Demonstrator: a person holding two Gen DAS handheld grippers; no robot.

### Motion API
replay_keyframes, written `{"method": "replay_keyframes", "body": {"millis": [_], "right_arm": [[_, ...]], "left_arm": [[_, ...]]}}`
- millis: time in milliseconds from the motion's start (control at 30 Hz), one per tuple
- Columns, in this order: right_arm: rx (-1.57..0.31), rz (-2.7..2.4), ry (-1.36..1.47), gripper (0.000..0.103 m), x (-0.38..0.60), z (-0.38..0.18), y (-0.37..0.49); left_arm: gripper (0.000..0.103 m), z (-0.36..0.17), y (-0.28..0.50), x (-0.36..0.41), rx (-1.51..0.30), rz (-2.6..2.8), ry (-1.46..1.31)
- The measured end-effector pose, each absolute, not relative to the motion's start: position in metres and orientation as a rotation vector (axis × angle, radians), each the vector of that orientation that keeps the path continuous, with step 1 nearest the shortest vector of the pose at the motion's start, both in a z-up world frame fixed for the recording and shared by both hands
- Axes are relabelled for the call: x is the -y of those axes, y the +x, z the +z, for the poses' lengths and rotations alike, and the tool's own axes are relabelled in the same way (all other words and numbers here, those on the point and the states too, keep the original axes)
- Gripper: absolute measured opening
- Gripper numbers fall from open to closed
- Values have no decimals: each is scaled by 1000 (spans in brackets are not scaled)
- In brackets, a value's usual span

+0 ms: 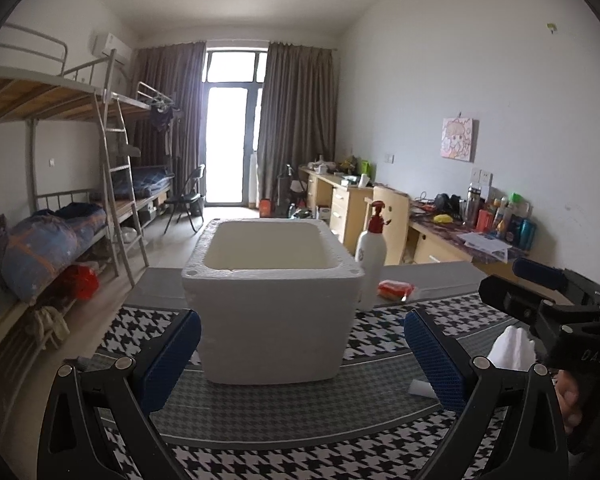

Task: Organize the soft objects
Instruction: 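Bring both grippers back from the foam box to the table, then move the right gripper toward the white tissue sheet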

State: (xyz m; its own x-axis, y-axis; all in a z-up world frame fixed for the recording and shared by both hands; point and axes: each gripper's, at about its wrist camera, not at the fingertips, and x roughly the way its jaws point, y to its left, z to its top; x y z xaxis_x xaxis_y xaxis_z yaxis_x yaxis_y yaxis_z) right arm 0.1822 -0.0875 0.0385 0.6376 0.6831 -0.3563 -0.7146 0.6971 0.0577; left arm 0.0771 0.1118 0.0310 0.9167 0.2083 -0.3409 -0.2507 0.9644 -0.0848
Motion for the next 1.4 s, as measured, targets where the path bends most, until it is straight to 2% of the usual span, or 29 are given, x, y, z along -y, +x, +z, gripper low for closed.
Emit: {"method": "replay_keyframes", "body": {"millis": [533, 1400], "right_arm": [[-325, 647, -68, 98, 160, 33, 167], [-374, 479, -28, 98, 225, 12, 160]], "left_arm": [[102, 25, 89, -56, -342, 95, -100], [102, 13, 114, -3, -389, -71, -74]]}}
